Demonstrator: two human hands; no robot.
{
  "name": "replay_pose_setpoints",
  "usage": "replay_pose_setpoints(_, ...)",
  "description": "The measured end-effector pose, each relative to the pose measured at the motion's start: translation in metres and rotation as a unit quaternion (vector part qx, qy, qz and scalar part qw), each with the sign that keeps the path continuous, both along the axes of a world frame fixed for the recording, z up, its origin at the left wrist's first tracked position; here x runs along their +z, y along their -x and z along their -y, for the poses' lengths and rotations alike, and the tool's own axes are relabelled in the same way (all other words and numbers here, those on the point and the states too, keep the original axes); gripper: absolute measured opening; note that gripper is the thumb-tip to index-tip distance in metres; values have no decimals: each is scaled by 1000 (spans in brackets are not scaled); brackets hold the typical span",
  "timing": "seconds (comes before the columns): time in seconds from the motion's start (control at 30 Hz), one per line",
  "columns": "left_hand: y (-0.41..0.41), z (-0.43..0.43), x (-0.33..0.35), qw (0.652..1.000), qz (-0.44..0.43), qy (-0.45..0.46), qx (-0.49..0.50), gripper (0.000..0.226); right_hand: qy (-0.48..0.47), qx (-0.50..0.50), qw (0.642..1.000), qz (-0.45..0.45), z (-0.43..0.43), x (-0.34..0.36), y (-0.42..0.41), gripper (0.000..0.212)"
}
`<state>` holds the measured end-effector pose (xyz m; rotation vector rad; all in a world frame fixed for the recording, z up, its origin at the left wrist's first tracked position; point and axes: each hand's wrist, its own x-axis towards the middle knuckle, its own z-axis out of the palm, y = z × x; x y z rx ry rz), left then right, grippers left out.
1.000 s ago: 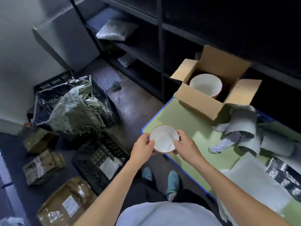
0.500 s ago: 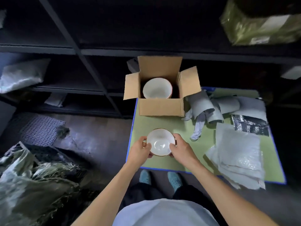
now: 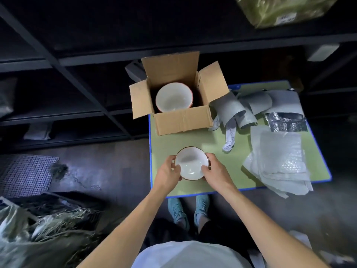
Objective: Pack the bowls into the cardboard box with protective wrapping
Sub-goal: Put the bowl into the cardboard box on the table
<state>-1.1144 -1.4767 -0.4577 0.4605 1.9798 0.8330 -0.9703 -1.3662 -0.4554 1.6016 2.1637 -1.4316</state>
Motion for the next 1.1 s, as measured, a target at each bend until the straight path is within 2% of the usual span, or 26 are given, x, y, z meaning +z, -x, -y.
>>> replay_pose_setpoints(0.5,-4,-7,3,999,-37,17,-9,36,-14,62,998,6,-18,-6,-6,42)
replay_pose_setpoints(0.67,1,-9,23,988,-140,40,-45,39,-63,125,990,11,-29,11,-11,46)
replay_pose_setpoints(0.87,-2,-12,62,970,-235,-13,-57,32,-200,256,946,9,-46,45,-21,45)
replay_pose_setpoints(1.0,-3,-22,95,936,-339,-79,-53,25,-235,314,920,-13,-61,77,-15,39)
replay_pose_setpoints(1.1,8,-36,114,897,-423,-111,-68,24,-259,331,906,-41,-74,102,1,38)
